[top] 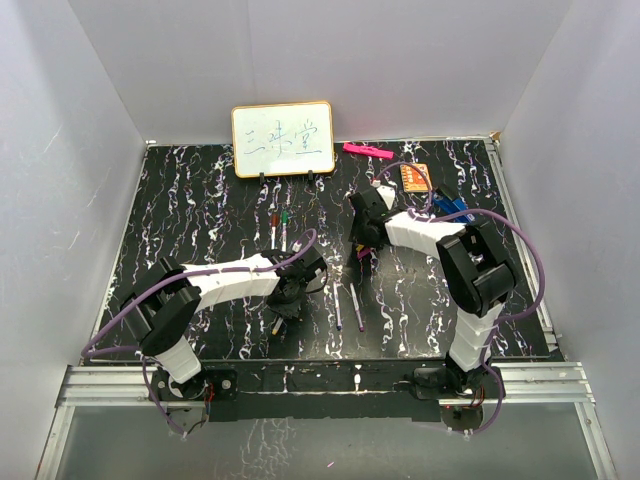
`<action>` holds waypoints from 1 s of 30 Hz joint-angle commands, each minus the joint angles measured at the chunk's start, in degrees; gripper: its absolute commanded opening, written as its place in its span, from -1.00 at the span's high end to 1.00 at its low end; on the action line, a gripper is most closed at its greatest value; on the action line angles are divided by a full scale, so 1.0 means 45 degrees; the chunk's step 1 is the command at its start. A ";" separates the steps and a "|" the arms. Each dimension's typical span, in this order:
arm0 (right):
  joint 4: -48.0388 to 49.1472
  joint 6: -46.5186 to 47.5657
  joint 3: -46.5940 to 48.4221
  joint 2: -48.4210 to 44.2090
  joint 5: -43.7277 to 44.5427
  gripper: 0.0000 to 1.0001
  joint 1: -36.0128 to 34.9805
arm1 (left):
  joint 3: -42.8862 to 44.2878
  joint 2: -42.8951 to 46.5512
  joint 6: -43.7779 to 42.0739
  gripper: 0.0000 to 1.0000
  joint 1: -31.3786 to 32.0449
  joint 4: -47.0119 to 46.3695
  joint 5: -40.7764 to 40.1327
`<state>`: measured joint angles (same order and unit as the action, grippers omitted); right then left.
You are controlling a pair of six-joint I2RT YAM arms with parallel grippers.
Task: Insert the pens into the pen caps
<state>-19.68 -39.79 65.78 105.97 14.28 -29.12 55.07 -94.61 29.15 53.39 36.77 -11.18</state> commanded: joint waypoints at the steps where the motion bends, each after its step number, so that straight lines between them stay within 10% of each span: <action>1: 0.0203 0.0172 0.0383 0.0443 -0.0067 0.25 0.0046 | -0.0147 0.0253 -0.0071 1.00 0.0044 0.0164 0.0010; 30: -0.1498 0.0012 -0.0273 0.0672 -0.0346 0.57 -0.0781 | -0.0088 0.0089 -0.0207 1.00 0.0013 0.0012 0.0003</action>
<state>-19.90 -39.09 65.84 106.50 14.81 -31.62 55.07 -94.61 28.49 53.39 36.49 -11.16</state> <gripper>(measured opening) 0.246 0.051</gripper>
